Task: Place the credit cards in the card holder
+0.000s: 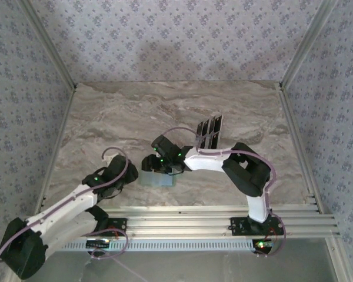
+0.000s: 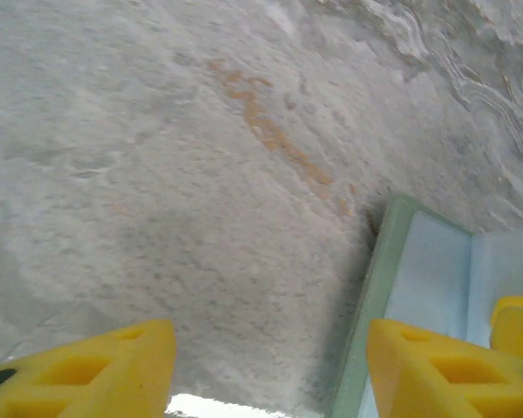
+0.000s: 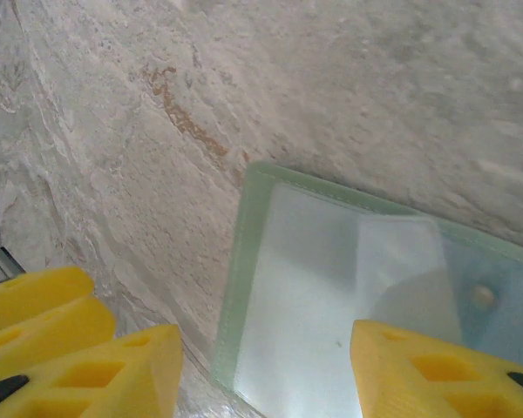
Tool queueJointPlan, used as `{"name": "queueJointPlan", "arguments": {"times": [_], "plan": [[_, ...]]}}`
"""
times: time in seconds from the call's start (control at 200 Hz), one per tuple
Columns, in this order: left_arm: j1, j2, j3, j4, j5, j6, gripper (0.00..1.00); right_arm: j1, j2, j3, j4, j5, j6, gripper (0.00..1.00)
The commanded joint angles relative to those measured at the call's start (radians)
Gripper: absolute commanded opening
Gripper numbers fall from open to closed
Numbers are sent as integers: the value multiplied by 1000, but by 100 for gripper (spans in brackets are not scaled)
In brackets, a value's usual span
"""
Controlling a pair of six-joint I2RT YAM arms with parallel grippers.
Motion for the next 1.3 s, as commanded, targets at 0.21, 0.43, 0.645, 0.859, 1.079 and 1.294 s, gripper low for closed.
{"name": "queueJointPlan", "arguments": {"times": [0.21,0.43,0.645,0.859,1.079,1.294], "plan": [[8,-132,-23,-134,-65,-49,61,35,125,208,-96,-48,-16,55],[9,-147,-26,-147,-56,-37,61,40,168,393,-173,-71,-61,55],[9,-150,-22,-144,-43,-12,61,25,56,368,-232,-4,-109,55],[9,-102,-21,-49,22,37,62,-2,-132,106,-264,129,-96,59],[10,34,45,12,81,127,64,-6,-202,-98,-244,174,-76,61],[10,146,77,85,129,171,65,-6,-204,-142,-222,178,-67,61]]}}
